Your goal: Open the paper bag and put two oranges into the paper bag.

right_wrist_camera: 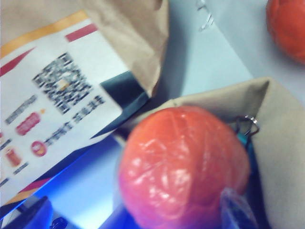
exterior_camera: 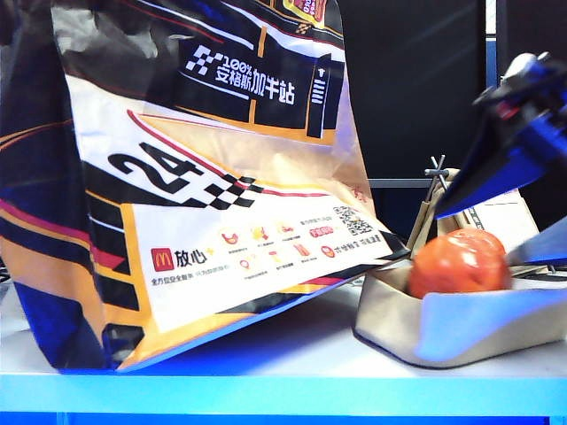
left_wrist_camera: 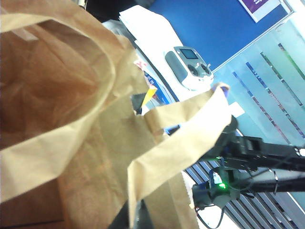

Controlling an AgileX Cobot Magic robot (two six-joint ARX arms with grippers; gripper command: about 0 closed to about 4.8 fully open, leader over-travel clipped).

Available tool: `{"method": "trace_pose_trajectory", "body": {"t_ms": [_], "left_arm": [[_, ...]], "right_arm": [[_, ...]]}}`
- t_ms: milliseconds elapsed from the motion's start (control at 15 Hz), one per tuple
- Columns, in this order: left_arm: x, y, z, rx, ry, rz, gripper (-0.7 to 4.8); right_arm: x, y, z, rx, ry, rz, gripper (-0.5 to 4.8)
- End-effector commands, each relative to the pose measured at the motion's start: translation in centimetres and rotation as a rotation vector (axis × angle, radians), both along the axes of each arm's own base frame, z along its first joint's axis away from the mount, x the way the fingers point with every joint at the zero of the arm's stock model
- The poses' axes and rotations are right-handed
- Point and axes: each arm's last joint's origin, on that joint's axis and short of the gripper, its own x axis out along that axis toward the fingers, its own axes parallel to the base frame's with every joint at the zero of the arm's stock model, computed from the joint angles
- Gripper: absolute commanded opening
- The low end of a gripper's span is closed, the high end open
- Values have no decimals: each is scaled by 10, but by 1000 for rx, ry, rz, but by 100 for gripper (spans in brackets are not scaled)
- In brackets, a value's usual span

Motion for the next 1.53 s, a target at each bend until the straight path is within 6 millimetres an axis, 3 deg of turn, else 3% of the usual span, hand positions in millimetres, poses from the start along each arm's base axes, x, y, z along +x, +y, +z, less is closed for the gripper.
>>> {"method": "trace_pose_trajectory", "body": {"t_ms": [67,533,1132,1332,1465,1531], "left_arm": [[-1,0,2,-2,-8,-3,-6],[-1,1,1,22,-7,24,-5],[-6,4,-8,123,17,53,-5],[-5,3,-8,123,9,52,-5],[-5,3,-8,123,7,52,-5],[-5,3,-7,122,4,52,-5]], "right_arm": [[8,3,-3,3,-21,3,479],[27,9,-12,7,-71,-23,479],[53,21,-31,19,30,40,471],[54,23,-35,27,57,67,325],[53,23,-36,22,71,67,299],[53,22,-37,19,82,66,251]]}}
